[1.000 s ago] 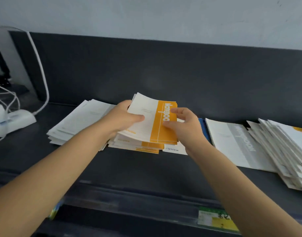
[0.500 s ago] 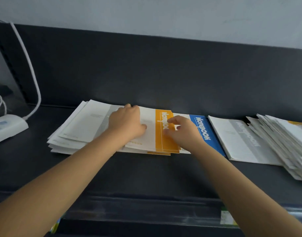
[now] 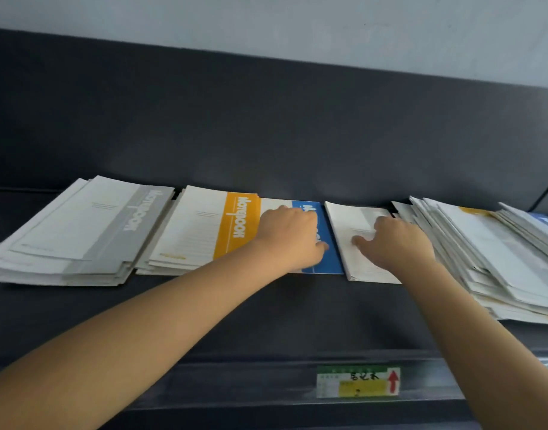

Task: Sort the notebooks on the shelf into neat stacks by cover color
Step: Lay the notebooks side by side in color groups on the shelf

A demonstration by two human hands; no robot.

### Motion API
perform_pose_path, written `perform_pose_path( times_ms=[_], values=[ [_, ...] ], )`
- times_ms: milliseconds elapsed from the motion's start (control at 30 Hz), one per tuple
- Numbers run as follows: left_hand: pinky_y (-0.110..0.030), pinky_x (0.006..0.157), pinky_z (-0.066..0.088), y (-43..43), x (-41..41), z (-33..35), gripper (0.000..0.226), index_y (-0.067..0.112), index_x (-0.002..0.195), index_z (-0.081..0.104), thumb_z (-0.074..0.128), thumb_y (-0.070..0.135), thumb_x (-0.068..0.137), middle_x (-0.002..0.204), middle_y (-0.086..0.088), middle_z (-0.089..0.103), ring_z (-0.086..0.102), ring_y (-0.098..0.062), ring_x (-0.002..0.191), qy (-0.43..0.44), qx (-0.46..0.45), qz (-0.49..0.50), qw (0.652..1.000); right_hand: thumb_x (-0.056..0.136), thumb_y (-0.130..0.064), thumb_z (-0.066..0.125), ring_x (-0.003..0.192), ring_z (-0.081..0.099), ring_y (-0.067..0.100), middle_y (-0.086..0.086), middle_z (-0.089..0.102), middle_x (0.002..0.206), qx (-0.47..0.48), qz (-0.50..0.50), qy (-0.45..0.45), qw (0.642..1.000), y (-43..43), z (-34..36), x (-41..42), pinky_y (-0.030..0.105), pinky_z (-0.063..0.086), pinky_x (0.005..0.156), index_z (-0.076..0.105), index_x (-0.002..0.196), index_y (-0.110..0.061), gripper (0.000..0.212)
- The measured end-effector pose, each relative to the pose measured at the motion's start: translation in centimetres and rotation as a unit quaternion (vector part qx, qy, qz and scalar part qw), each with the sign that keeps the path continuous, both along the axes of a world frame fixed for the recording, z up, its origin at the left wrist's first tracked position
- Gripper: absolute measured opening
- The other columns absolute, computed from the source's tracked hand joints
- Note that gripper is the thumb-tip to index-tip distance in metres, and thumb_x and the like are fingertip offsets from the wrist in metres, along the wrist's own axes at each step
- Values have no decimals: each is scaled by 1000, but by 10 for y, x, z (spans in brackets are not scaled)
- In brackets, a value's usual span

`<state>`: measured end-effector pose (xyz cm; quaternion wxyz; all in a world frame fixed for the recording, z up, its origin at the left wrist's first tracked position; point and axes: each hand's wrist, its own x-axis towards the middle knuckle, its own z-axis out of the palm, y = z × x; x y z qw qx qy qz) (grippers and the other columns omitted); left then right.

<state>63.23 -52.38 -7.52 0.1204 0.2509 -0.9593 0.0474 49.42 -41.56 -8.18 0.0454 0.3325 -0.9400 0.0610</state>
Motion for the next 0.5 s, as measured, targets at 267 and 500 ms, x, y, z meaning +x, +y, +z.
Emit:
perform_pose_path(
  times_ms=[267,500],
  values=[
    [-33,66,35,30,-49,-14,34,13,111,52,42,43,99,106,-6,64,56,-26,100,-13,27,-12,999,92,-59,38,113,49,29,9,62,114,16,20,42,999,14,-12,-26,36,41,84,51,119,-6,61],
    [-39,88,51,39,-57,-6,50,12,137,42,58,30,93,120,-6,57,54,-24,110,87,294,33,951,93,-53,40,113,48,33,14,61,114,-9,43,26,999,4,-15,-27,37,39,84,53,114,-5,54]
  ],
)
